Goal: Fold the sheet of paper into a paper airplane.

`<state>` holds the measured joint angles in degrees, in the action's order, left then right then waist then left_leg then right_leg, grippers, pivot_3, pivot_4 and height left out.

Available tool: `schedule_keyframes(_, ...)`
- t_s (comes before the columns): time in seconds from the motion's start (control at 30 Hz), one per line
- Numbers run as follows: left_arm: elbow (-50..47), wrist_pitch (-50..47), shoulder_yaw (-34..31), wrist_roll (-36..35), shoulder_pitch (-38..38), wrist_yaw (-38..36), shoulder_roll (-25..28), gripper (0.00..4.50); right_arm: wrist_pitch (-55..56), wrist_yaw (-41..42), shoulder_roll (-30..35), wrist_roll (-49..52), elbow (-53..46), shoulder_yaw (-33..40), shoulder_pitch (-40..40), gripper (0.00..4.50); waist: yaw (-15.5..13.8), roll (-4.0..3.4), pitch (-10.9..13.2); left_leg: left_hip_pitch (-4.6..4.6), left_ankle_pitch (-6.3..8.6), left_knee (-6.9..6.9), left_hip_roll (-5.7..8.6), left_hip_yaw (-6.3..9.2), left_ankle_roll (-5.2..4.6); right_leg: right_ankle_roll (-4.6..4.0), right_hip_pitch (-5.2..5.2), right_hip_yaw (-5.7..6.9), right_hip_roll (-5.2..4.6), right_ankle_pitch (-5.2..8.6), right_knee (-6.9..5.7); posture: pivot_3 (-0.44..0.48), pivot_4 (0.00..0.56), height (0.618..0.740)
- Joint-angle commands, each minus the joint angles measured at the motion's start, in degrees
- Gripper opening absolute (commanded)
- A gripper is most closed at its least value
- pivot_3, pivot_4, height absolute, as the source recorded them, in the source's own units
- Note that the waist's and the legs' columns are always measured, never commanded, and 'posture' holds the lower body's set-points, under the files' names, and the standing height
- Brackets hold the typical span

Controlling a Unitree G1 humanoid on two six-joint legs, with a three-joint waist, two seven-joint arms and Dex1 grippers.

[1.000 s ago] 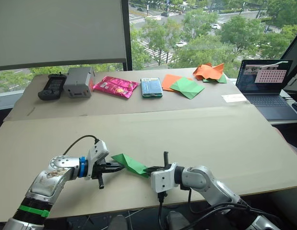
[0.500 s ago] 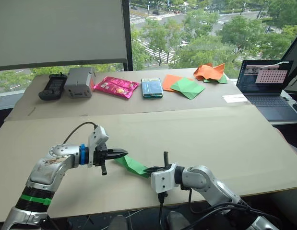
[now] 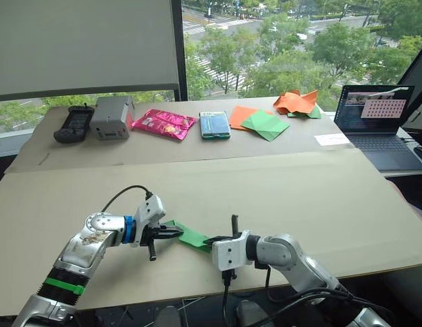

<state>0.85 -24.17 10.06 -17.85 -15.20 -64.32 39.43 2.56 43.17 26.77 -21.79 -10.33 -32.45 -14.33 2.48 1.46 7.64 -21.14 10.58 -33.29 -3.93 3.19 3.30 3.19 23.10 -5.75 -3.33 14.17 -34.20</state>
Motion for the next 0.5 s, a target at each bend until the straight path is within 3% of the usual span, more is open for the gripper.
schedule_keyframes(0.03, -0.2, 0.7, -0.2, 0.5, -0.6, -0.1, -0.2, 0.0, -2.5, 2.1, -0.2, 2.0, -1.9, 0.7, 0.7, 0.63, 0.0, 0.0, 0.0, 0.0, 0.0, 0.0, 0.0, 0.0, 0.0, 0.0, 0.0, 0.0, 0.0, 0.0, -0.01, 0.0, 0.15, 0.725)
schedule_keyframes(0.13, 0.2, 1.0, -0.1, 0.9, -0.3, -0.1, -0.3, 0.0, -5.3, 4.6, 0.3, 6.4, -6.0, 3.0, 1.3, 1.52, -0.1, -0.01, 0.0, -0.01, -0.01, 0.0, 0.0, 0.0, -0.02, 0.0, 0.0, 0.0, 0.0, 0.0, -0.02, 0.0, 0.15, 0.725)
schedule_keyframes(0.33, 1.6, 2.4, 0.5, 2.7, 0.2, -0.1, -0.1, 0.0, -16.2, 7.9, -2.1, 16.7, -13.7, 7.6, -0.2, 1.52, -0.2, -0.01, 0.0, -0.04, -0.02, -0.01, 0.0, -0.01, -0.04, 0.0, -0.02, 0.0, 0.0, 0.0, -0.03, 0.0, 0.15, 0.725)
schedule_keyframes(0.5, 1.7, 3.5, 1.1, 3.9, 0.6, 0.5, -0.6, 0.0, -24.9, 3.7, -8.5, 18.9, -10.7, 9.0, -4.3, 1.52, 0.0, -0.06, 0.0, -0.01, 0.14, 0.01, 0.0, 0.02, 0.23, 0.0, 0.02, 0.0, 0.01, 0.0, -0.04, 0.0, 0.15, 0.725)
